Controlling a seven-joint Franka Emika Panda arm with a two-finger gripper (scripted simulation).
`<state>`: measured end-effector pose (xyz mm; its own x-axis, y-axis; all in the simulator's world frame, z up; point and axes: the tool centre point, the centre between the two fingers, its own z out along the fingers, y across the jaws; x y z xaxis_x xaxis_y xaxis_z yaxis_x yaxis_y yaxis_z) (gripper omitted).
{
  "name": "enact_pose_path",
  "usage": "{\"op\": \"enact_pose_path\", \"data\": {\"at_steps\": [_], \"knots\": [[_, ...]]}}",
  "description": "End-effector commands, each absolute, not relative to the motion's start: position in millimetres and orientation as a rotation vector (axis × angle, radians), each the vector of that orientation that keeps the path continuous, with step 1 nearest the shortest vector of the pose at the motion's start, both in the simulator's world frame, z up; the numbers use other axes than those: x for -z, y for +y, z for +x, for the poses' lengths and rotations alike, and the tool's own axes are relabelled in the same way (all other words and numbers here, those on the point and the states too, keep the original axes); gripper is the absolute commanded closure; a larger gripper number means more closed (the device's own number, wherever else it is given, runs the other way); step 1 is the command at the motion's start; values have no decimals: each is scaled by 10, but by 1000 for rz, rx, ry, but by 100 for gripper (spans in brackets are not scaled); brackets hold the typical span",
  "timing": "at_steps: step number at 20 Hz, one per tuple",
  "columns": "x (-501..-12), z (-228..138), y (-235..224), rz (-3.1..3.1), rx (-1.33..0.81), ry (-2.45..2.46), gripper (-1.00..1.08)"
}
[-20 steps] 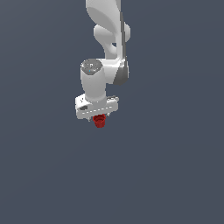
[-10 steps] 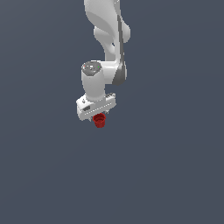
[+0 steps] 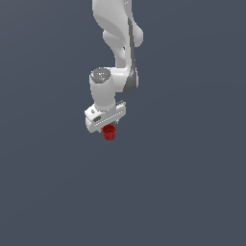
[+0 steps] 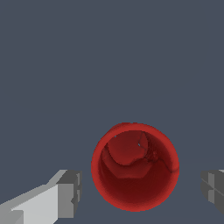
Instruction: Pick up the object and move it to a goal position.
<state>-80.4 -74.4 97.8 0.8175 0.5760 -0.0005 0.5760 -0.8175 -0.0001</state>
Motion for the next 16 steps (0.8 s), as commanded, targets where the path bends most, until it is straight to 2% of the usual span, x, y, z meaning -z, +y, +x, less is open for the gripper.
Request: {"op": "enact_pose_path", "data": {"at_steps": [1,7,16], "knots": [[-974,-810,-744,2991,0,960,-92],[-893,-810,-745,2993,1,954,-92],[-517,-819,-742,2992,0,960,-92]]}}
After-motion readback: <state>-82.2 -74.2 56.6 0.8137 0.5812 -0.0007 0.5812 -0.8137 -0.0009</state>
